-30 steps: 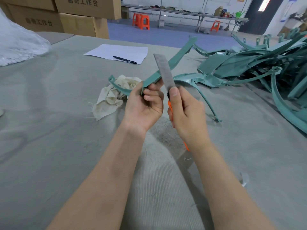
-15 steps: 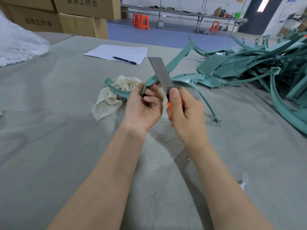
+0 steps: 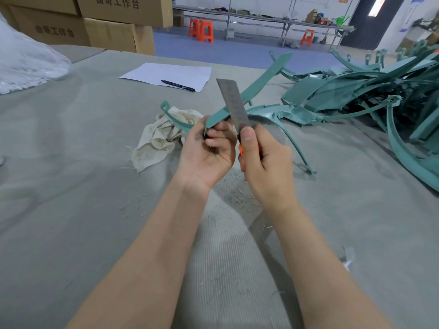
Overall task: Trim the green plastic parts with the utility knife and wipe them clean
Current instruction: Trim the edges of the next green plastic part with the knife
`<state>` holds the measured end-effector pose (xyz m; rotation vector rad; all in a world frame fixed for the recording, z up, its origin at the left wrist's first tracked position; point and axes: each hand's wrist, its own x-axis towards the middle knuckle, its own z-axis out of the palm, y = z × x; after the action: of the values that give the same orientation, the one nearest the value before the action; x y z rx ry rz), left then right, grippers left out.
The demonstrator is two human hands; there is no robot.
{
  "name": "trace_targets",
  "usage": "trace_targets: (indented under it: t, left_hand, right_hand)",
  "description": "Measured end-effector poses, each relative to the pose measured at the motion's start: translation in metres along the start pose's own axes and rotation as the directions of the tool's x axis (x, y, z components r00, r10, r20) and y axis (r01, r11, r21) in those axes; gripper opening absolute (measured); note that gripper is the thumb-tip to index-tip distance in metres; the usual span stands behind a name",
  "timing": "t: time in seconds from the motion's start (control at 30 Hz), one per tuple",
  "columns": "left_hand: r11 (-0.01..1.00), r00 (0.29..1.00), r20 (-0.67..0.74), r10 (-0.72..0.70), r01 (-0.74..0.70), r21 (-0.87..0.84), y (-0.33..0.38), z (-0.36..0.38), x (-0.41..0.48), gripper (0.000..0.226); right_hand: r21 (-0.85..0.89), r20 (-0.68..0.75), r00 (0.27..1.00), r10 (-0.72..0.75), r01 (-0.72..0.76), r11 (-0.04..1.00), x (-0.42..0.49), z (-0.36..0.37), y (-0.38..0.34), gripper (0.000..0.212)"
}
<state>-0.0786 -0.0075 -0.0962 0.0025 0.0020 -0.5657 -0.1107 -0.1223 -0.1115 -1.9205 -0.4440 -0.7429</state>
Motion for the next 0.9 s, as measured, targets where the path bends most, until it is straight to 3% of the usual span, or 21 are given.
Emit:
trace_targets:
  t: [0.13,0.2,0.37,0.5,0.63,0.73,0.9]
  left_hand:
    - [1.0,1.0,-0.011,0.014,-0.014,0.005,0.0,-0.001,0.0,0.026]
    - [0.991,0.993,-0.066,0.102,-0.096,0.09,-0.002,0.0,0.0,0.031]
    - [0.967,0.972,-0.108,0.209,-0.189,0.169,-0.003,0.0,0.001,0.034]
    - [0.973,0.969,-0.144,0.2,-0.179,0.149,-0.001,-0.001,0.004,0.029]
    - [0.98,0.986,-0.111,0.124,-0.104,0.17,0.003,-0.005,0.004,0.049]
    - [0.975,0.987,-0.1,0.123,-0.102,0.197,0.001,-0.004,0.004,0.044]
    - [0.976,0.99,-0.095,0.101,-0.08,0.202,-0.002,-0.002,0.003,0.036]
  right_hand:
    - [-0.008,0.032,0.999,-0.008,0.008,1.0,0.0,-0.001,-0.001,0.042]
    - [-0.043,0.064,0.995,-0.07,0.073,0.996,-0.001,-0.001,-0.001,0.031]
    - [-0.089,0.131,0.983,-0.13,0.142,0.986,-0.002,0.004,-0.002,0.032]
    - [-0.011,0.047,0.997,-0.057,0.057,0.998,-0.001,0.003,0.002,0.034]
    - [0.139,-0.072,0.992,0.102,-0.091,0.986,0.006,-0.004,0.002,0.033]
    - [0.227,-0.144,0.973,0.178,-0.143,0.963,0.011,-0.011,0.007,0.035]
    - [0.187,-0.146,0.972,0.185,-0.157,0.97,0.01,-0.012,0.008,0.036]
